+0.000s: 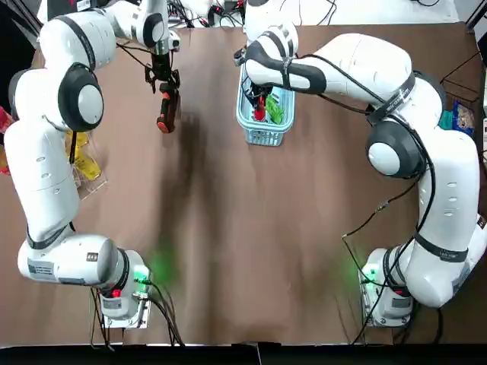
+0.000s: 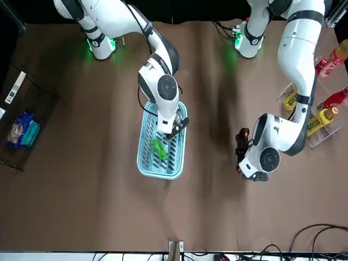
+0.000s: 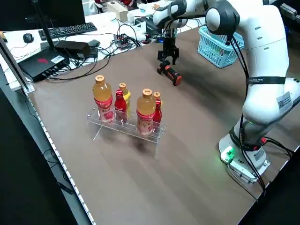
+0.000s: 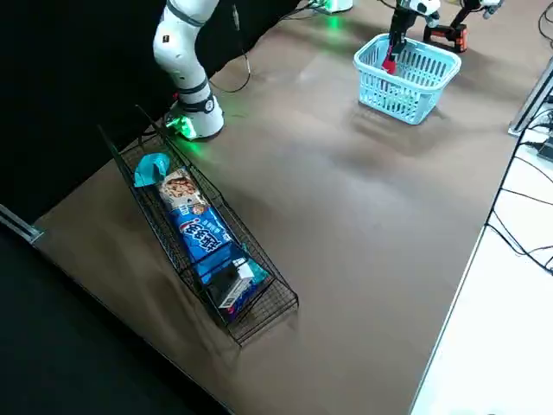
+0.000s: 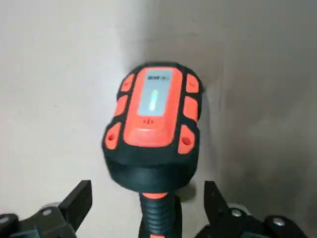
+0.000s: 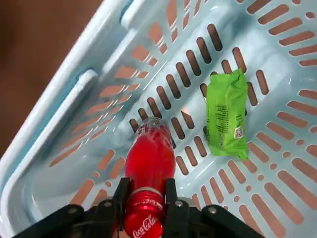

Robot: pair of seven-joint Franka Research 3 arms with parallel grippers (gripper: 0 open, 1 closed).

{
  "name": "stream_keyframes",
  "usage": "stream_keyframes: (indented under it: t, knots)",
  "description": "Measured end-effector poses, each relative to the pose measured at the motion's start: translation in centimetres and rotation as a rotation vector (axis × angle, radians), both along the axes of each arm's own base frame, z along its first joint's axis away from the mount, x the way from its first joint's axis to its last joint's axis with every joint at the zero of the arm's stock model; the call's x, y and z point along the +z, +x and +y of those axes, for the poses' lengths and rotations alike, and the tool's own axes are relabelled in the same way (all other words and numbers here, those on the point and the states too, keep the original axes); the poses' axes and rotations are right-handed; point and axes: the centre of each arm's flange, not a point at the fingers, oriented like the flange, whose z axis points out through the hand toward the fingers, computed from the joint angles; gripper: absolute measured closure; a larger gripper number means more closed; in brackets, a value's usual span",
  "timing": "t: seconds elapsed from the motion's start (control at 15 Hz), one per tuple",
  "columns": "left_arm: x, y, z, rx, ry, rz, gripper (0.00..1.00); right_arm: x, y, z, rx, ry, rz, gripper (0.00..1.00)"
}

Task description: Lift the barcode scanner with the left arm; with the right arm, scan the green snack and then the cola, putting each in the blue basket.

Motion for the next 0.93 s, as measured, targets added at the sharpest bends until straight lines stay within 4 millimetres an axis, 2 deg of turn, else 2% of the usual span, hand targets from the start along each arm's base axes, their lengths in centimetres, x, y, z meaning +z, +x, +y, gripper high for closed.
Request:
stream_keyframes:
  t: [0.07, 0.2, 0.27, 0.4, 0.53, 0.67, 0.8, 0.93]
  knots:
    - [1.0, 0.3, 0.1, 0.001, -0.003, -0.017, 0.0, 0.0, 0.0, 0.0, -0.008, -0.001, 0.0, 0.66]
    - [4.3, 0.9, 0.5, -0.002, -0.011, -0.067, 0.0, 0.2, 0.1, 0.0, -0.016, 0.0, -0.003, 0.51]
    - [9.4, 1.5, 2.0, 0.007, -0.02, -0.138, 0.0, 0.4, 0.2, 0.1, -0.019, 0.004, -0.008, 0.33]
    - [15.7, 1.2, 3.7, -0.007, -0.022, -0.191, 0.0, 0.7, 0.3, 0.0, -0.022, 0.007, -0.012, 0.15]
    - [21.7, -0.6, 4.4, -0.018, -0.005, -0.207, 0.0, 1.3, 0.7, -0.2, -0.028, 0.01, -0.019, 0.0]
    - [26.5, -2.8, 3.9, -0.009, -0.02, -0.216, 0.0, 3.1, 0.9, -0.5, -0.033, 0.016, -0.03, 0.0]
    - [30.1, -4.7, 3.5, 0.011, -0.065, -0.219, 0.0, 6.3, 1.2, -1.5, -0.047, 0.019, -0.045, 0.0]
    - [33.2, -6.3, 3.9, 0.034, -0.1, -0.242, 0.0, 10.0, 2.7, -4.3, -0.092, 0.029, -0.07, 0.0]
